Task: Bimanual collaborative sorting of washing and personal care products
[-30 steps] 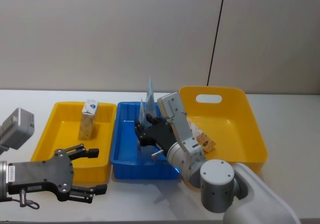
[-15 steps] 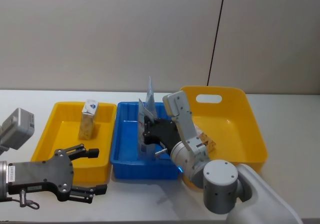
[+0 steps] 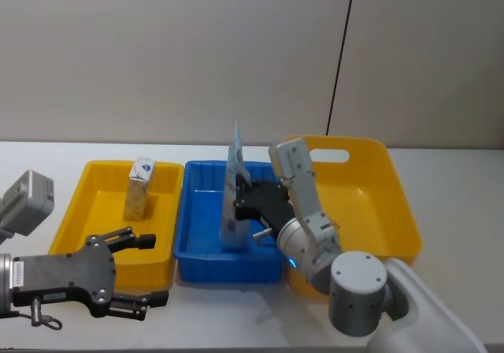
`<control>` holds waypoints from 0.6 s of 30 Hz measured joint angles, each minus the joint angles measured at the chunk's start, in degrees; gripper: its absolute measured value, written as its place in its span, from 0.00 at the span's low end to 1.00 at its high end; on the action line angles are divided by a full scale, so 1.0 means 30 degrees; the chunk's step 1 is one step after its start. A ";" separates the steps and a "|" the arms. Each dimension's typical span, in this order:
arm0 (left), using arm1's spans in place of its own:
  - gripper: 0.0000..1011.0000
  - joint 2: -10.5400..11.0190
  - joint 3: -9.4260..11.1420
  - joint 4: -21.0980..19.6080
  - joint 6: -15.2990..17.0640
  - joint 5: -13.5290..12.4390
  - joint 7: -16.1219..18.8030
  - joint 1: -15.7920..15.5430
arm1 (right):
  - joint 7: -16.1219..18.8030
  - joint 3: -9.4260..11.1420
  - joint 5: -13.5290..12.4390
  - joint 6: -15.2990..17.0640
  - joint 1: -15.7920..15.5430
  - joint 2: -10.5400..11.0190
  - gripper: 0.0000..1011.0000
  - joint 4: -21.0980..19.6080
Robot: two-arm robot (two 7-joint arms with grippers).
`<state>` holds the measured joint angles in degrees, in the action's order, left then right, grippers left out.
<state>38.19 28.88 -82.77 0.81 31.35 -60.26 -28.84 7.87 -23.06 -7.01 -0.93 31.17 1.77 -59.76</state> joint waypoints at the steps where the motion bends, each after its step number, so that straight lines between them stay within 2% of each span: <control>1: 0.99 -0.0001 0.0000 0.0000 -0.0001 0.0000 -0.0001 0.0000 | 0.0035 0.0042 -0.0006 -0.0042 -0.0014 0.0008 0.01 -0.0119; 18: 0.99 -0.0001 0.0001 0.0000 0.0000 0.0001 -0.0001 0.0000 | 0.1545 0.0582 -0.0696 -0.0515 -0.0092 0.0300 0.00 -0.3040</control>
<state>38.19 28.89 -82.77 0.81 31.36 -60.26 -28.84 12.51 -21.31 -9.10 -2.47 30.89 2.67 -68.88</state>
